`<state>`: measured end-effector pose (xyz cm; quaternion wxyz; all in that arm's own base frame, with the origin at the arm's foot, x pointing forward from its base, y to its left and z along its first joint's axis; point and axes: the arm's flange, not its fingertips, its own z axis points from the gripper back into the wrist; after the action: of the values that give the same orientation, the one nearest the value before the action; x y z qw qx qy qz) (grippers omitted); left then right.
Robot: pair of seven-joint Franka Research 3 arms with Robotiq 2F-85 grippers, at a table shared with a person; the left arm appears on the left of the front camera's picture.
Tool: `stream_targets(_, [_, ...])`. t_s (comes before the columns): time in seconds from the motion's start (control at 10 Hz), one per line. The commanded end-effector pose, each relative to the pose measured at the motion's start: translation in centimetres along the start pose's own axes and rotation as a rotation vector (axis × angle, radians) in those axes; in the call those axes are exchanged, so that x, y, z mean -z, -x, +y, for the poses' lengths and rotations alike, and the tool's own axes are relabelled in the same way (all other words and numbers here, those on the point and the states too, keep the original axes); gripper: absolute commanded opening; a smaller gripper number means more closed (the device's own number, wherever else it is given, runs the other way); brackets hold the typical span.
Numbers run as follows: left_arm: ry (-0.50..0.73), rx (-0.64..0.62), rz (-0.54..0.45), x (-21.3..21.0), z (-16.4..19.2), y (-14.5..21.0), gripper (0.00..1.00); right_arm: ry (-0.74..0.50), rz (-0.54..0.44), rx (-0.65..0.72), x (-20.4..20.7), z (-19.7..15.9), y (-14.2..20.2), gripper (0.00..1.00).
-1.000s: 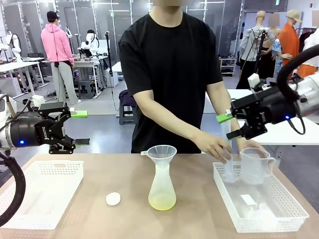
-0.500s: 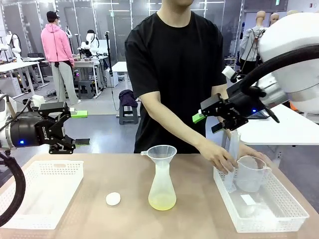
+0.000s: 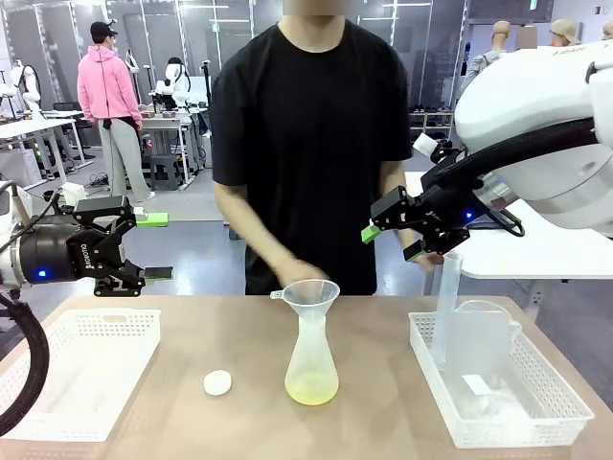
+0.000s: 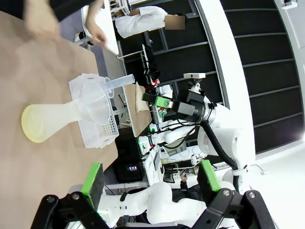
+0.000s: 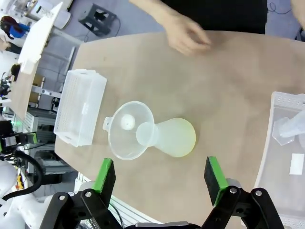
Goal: Prepare the solutions needed for the experiment.
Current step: Once the solution is in the Big flask , pick up the Plastic Funnel and place it back into the right Organizing basket.
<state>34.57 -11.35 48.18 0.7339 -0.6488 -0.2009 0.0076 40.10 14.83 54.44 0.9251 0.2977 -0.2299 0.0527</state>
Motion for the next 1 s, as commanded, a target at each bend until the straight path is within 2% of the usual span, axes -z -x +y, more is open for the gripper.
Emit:
stream_targets(0.0, [0.027, -0.01, -0.013, 0.2, -0.1, 0.3, 1.0, -0.019, 0.006, -0.01, -0.1, -0.1, 0.0, 0.94])
stream_targets(0.2, [0.027, -0.01, -0.013, 0.2, -0.1, 0.3, 1.0, -0.013, 0.002, 0.0, -0.1, 0.0, 0.0, 0.94])
stream_targets(0.3, [0.027, -0.01, -0.013, 0.2, -0.1, 0.3, 1.0, 0.045, 0.073, -0.009, 1.2, 0.5, -0.6, 0.94])
stream_targets(0.5, [0.027, -0.01, -0.013, 0.2, -0.1, 0.3, 1.0, 0.125, 0.1, -0.022, 5.1, 2.7, -1.8, 0.94])
stream_targets(0.7, [0.027, -0.01, -0.013, 0.2, -0.1, 0.3, 1.0, 0.136, 0.115, -0.013, 7.1, 4.5, -2.7, 0.94])
stream_targets(0.9, [0.027, -0.01, -0.013, 0.2, -0.1, 0.3, 1.0, 0.21, 0.178, -0.002, 8.8, 5.5, -3.1, 0.94])
